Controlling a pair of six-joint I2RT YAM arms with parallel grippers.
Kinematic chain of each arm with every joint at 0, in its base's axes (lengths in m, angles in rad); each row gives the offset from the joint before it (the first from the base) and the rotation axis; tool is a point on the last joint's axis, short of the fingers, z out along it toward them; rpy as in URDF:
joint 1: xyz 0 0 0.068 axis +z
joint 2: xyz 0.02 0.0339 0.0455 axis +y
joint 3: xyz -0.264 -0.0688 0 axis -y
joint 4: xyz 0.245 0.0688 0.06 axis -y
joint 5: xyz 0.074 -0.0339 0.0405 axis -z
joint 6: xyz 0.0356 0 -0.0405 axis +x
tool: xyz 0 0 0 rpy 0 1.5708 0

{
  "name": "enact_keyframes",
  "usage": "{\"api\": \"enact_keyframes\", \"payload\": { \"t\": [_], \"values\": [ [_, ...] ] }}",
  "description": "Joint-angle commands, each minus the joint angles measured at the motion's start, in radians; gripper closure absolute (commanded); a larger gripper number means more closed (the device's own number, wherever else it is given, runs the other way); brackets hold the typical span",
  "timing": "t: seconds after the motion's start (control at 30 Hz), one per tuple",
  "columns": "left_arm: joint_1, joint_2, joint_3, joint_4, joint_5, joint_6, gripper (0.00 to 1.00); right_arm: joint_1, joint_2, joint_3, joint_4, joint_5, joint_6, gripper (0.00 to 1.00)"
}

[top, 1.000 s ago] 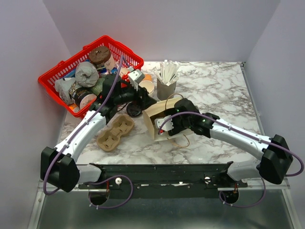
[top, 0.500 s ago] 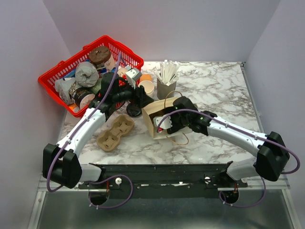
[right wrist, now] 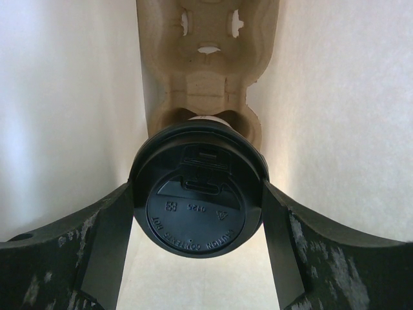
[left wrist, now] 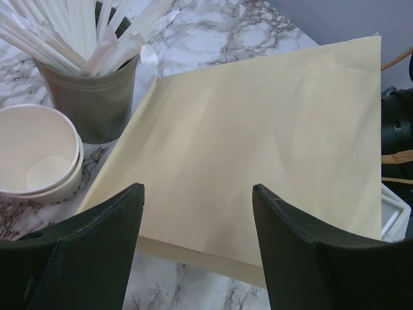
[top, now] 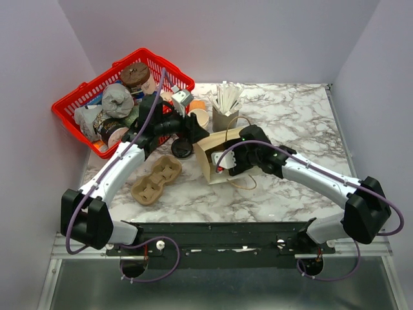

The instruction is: Pack the takeout coffee

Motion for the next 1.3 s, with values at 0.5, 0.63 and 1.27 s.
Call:
{"api": "enact_keyframes", "payload": {
  "t": [0.5,0.63,1.27],
  "values": [
    [0.006,0.024,0.064,-0.034,0.046,0.000,0.25,-0.052,0.024,0.014,-0.036,-0.182,-0.043,0.99],
    [0.006,0.030,0.068,-0.034,0.046,-0.001,0.25,-0.075,0.044,0.011,-0.040,-0.179,-0.063,0.99],
    [0.008,0.033,0.070,-0.038,0.049,0.000,0.25,-0.101,0.117,0.049,-0.068,-0.132,-0.066,0.99]
  ]
}}
